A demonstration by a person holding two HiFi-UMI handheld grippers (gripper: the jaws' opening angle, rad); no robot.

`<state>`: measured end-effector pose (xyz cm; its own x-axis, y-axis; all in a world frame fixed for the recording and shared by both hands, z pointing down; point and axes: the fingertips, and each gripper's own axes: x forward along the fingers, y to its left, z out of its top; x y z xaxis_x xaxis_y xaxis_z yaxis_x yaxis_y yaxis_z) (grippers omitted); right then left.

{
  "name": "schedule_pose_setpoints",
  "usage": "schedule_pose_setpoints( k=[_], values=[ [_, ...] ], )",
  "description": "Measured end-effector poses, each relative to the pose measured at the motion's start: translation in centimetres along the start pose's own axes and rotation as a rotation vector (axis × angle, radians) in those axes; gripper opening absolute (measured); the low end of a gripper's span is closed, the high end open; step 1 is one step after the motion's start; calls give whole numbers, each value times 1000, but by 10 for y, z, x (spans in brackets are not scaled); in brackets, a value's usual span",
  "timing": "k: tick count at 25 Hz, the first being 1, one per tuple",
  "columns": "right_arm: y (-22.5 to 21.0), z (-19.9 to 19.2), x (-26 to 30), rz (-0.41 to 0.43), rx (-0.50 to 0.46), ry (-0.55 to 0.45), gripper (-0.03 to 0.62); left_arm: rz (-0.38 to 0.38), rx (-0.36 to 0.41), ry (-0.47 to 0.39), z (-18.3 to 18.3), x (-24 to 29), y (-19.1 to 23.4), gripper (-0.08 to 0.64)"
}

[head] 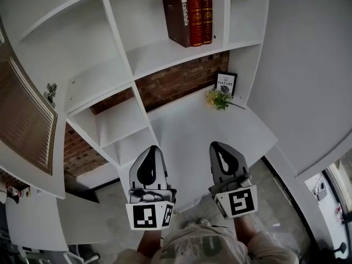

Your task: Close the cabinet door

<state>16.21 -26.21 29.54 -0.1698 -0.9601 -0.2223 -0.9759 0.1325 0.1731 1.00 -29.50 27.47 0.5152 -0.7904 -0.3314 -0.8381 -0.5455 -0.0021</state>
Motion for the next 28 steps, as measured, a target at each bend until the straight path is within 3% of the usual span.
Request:
schedule_pose_setpoints(
  k=[6, 8, 16, 19, 23, 28],
  values=[
    [60, 2, 28, 308, 77, -44, 17, 295, 123, -136, 49, -43, 45, 27],
    [90, 6, 36, 419, 89, -76, 17, 360, 154, -147, 64, -62, 58, 126],
    [210, 52, 52, 796, 148, -204, 17, 652, 346, -169, 143, -148, 105, 242],
    [240, 63, 46, 872, 178, -221, 18, 689, 368, -193, 175, -171, 124, 252],
    [268, 69, 35, 950, 197, -234, 17, 671, 349, -152, 198, -178, 149, 252],
    [275, 74, 33, 965, 205, -246, 17, 626, 288, -99, 199, -167, 172, 250]
  ],
)
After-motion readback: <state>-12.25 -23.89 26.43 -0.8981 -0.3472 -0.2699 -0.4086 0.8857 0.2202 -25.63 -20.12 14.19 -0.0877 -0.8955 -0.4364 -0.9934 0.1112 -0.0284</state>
